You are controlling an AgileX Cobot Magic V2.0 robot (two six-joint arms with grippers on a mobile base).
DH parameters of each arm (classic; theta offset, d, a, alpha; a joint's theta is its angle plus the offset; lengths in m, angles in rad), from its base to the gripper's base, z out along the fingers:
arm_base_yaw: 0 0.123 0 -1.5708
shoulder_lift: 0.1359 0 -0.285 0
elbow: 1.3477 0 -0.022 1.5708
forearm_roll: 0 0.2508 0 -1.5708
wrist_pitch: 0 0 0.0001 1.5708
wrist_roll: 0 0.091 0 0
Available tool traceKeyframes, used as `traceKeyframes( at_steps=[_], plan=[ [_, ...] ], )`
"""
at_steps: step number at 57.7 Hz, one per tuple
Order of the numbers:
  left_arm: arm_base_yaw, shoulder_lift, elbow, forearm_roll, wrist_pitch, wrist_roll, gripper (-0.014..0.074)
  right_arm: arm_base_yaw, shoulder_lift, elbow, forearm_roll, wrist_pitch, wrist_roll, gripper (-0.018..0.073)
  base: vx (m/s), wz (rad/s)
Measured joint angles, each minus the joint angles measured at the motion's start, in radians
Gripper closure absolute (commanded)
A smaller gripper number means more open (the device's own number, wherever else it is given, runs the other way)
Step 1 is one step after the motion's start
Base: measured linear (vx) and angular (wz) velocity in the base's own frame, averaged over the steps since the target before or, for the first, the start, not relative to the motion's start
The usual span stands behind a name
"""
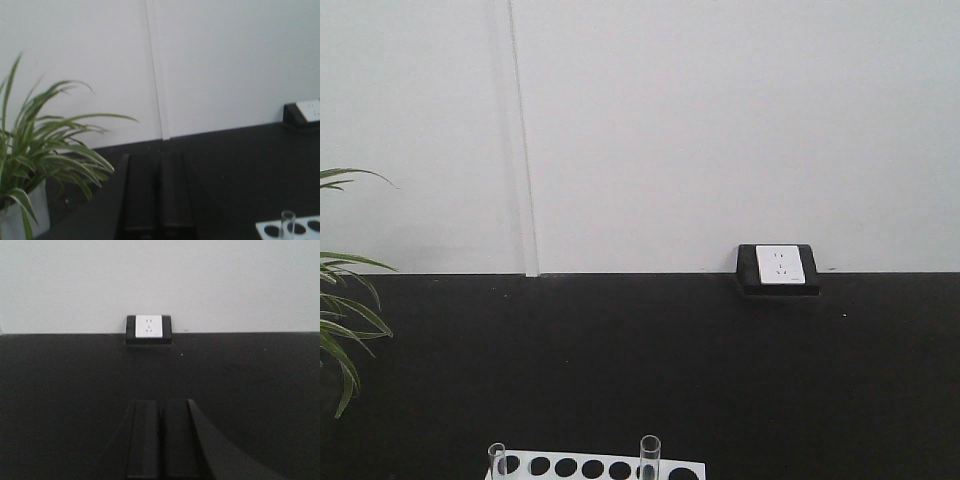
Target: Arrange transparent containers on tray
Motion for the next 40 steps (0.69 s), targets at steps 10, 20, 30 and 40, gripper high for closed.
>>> traceKeyframes(
  at_steps=[10, 20, 30, 40],
  plan=[
    [0.0, 0.114, 0.06, 0.001, -0.006, -0.001, 0.0468, 0.0, 0.084, 0.0, 0.0, 0.0, 0.0, 0.0318, 0.0, 0.0],
    [0.0, 0.24, 0.102, 0.001, -0.009, -0.001, 0.0277, 0.0, 0.118, 0.0, 0.0, 0.0, 0.0, 0.0158, 0.0, 0.0],
    [0.0, 0.328, 0.105, 0.001, -0.095, -0.002, 0.0132, 0.0, 0.12, 0.0, 0.001, 0.0, 0.0, 0.0087, 0.0, 0.0],
    [0.0, 0.38, 0.105, 0.001, -0.236, -0.043, 0.0107, 0.0, 0.12, 0.0, 0.003, 0.0, 0.0, 0.0086, 0.0, 0.0]
  ],
)
